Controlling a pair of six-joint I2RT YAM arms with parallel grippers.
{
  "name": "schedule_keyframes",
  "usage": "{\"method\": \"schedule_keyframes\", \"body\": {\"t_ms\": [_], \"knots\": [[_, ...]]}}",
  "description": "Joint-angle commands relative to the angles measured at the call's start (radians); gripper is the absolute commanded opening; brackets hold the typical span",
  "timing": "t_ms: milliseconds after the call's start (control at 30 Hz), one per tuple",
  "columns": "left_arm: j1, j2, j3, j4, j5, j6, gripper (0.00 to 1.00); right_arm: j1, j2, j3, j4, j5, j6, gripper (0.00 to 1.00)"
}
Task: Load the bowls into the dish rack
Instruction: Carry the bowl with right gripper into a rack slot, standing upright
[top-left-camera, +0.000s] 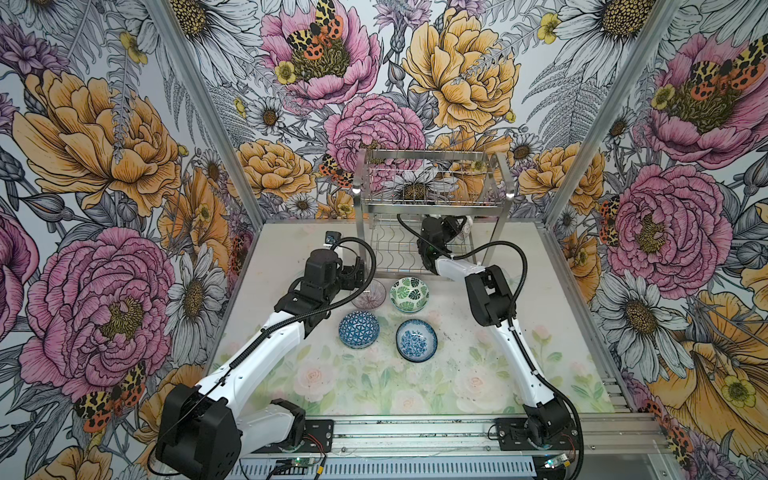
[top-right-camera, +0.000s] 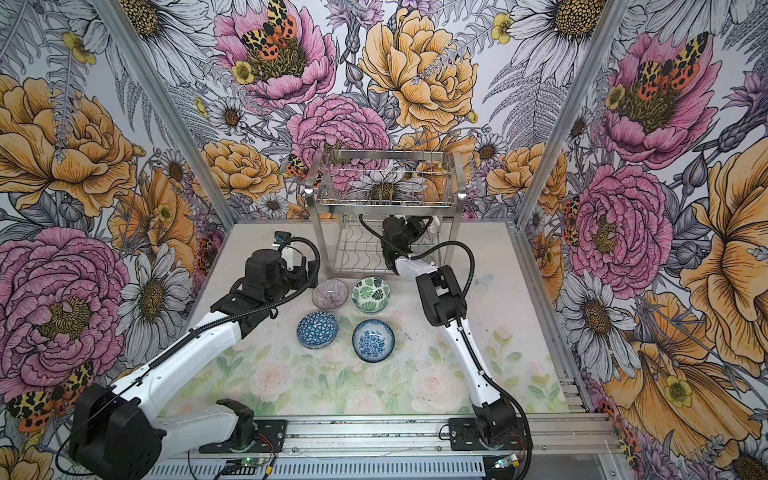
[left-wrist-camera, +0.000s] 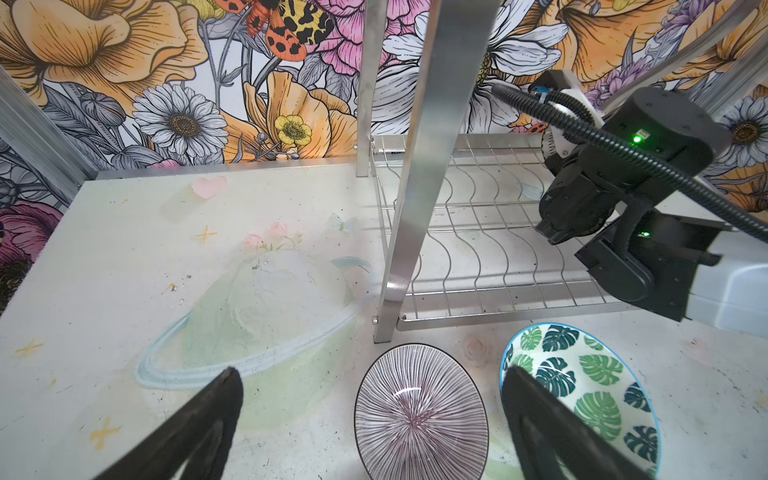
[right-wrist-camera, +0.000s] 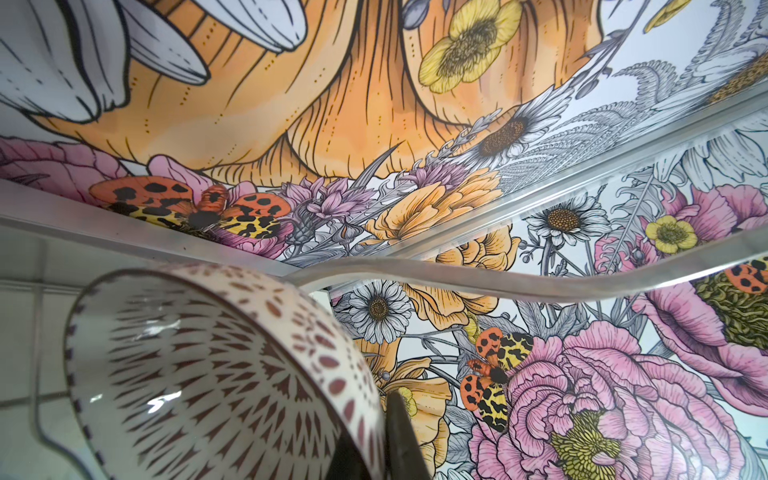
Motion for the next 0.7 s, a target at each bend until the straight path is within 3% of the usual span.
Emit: {"method": "schedule_keyframes", "body": {"t_ms": [0,200,367,667], "knots": [[0.003,-0.012,-0.013,0.015,0.022,0.007,0.99,0.0,-0.051,-0.027,-0.22,-0.023,0.206,0.06],[0.003,-0.015,-0.011,0.014,0.025,0.006,0.99,0.011,-0.074,-0.037,-0.262,-0.043,0.258,0.2],[0.003,-0.018,-0.012,0.013,0.027,0.004,0.99,0.016,-0.141,-0.065,-0.384,-0.073,0.397,0.25],[-0.004,-0.027,-0.013,0.008,0.028,0.003,0.99,0.017,-0.257,-0.126,-0.516,-0.122,0.519,0.5]]}}
